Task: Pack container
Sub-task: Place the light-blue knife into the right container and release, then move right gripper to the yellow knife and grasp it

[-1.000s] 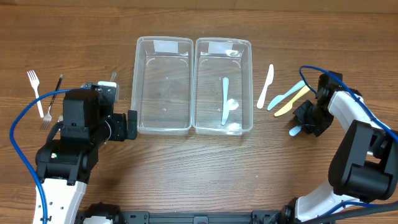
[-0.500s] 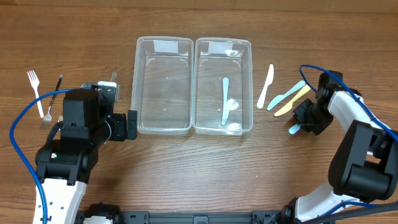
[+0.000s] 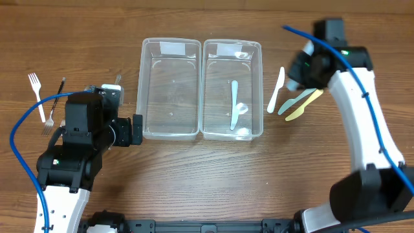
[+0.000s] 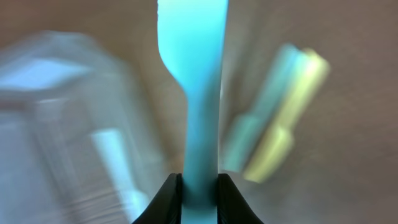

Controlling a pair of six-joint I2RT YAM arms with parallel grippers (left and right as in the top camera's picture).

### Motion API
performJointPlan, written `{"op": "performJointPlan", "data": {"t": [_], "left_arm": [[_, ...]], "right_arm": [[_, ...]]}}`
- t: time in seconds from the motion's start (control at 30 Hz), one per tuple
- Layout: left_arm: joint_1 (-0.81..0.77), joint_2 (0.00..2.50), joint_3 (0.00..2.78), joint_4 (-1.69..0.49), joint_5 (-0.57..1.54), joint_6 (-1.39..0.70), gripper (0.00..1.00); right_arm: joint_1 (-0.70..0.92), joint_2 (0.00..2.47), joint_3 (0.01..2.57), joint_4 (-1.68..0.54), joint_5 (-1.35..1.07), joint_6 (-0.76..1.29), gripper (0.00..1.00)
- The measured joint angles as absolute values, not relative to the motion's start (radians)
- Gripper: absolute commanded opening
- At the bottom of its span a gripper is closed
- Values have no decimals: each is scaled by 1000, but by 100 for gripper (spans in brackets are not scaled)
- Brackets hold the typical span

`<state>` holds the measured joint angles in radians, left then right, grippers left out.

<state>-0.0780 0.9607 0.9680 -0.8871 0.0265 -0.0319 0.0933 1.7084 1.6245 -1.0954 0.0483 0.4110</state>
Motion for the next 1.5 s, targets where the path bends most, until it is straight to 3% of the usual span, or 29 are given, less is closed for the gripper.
{"op": "performJointPlan", "data": {"t": [0.17, 0.57, 0.6, 0.67, 0.77, 0.83, 1.1, 1.3, 1.4, 1.5], "left_arm": [[-78, 961, 968, -888, 27, -32, 100], [-78, 961, 968, -888, 27, -32, 100], [-78, 961, 968, -888, 27, -32, 100], [-78, 961, 968, -888, 27, -32, 100], [-78, 961, 968, -888, 27, -32, 100], [-78, 961, 968, -888, 27, -32, 100], [-78, 961, 968, -888, 27, -32, 100], [-78, 961, 969, -888, 27, -32, 100], [-78, 961, 969, -888, 27, -32, 100], [-78, 961, 969, -888, 27, -32, 100]], "right_arm": [[304, 1704, 1663, -1062, 46, 402, 4], [415, 2068, 1658, -1058, 45, 394, 5], [415, 2078, 1656, -1058, 45, 392, 7], [414, 2089, 1655, -1059, 46, 392, 27], [414, 2087, 1655, -1058, 46, 382, 32], [414, 2087, 1655, -1059, 49, 385, 41], [414, 2084, 1759, -1194, 71, 366, 42], [341, 1959, 1974, -1254, 103, 437, 48], [213, 1876, 2008, -1284, 106, 492, 49], [56, 1845, 2014, -1312, 111, 522, 58]]}}
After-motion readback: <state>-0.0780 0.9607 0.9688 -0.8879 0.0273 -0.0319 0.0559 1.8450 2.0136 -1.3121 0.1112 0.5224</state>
